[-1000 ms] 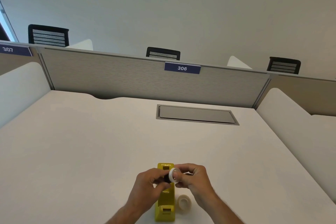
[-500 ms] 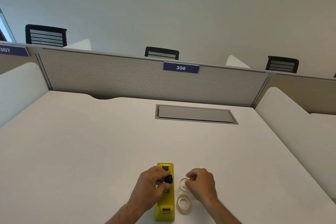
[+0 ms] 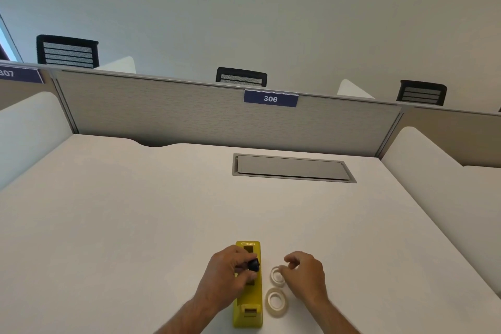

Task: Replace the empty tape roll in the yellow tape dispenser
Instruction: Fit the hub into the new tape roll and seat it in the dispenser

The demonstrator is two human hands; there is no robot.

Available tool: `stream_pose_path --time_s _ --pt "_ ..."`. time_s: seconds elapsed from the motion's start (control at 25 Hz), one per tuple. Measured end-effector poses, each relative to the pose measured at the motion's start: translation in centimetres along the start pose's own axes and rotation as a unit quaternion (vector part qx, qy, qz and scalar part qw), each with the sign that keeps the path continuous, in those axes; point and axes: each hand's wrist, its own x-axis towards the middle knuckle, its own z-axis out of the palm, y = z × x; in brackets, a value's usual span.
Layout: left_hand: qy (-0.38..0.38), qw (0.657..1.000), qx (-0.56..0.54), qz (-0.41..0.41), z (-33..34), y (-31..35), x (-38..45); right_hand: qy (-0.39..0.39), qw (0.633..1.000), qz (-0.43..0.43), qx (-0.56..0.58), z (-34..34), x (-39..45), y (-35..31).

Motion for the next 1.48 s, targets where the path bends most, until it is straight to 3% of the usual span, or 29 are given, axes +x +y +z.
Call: stream_pose_path --time_s 0.12,0.24,0.32,0.44,0.56,0.68,0.76,0.88,1.2,1.48 --pt "0.0 1.0 0.01 0.002 0.0 0.2 -0.1 -0.077 0.993 -0.088 0.023 -1.1 -1.1 0.3" --pt "0.003 1.0 0.003 0.0 0.0 0.2 -0.1 -0.211 0.937 -0.226 -0.162 -1.6 -2.3 0.7" --pt "0.001 1.0 0.001 0.001 -0.1 0.3 0.0 -0.236 0.91 -0.247 -0.236 -1.2 -2.7 1.1" --pt "-0.002 1.0 0.0 -0.003 -0.1 0.5 -0.1 -0.215 0.918 -0.243 -0.228 -0.6 -3.1 1.1" --pt "-0.003 1.0 -0.005 -0.004 -0.2 0.6 -0.3 -0.191 0.948 -0.214 -0.14 -0.6 -3.3 1.1" --pt "0.004 1.0 -0.015 -0.005 -0.2 0.9 -0.6 -0.137 0.979 -0.133 0.072 -1.3 -3.5 0.6" --pt "0.008 1.0 -0.02 -0.003 -0.2 1.3 -0.8 -0.122 0.973 -0.081 0.179 -1.8 -3.5 0.1" --pt "0.02 0.999 -0.04 0.006 -0.1 1.7 -0.9 -0.161 0.946 -0.057 0.275 -2.1 -3.5 -0.6" --pt "0.046 0.993 -0.108 -0.011 -0.3 2.3 -0.9 -0.194 0.892 -0.04 0.407 -1.9 -3.3 -2.0" --pt "0.034 0.996 -0.088 -0.001 -0.5 2.3 -1.2 -0.189 0.884 -0.033 0.427 -1.6 -3.1 -2.2"
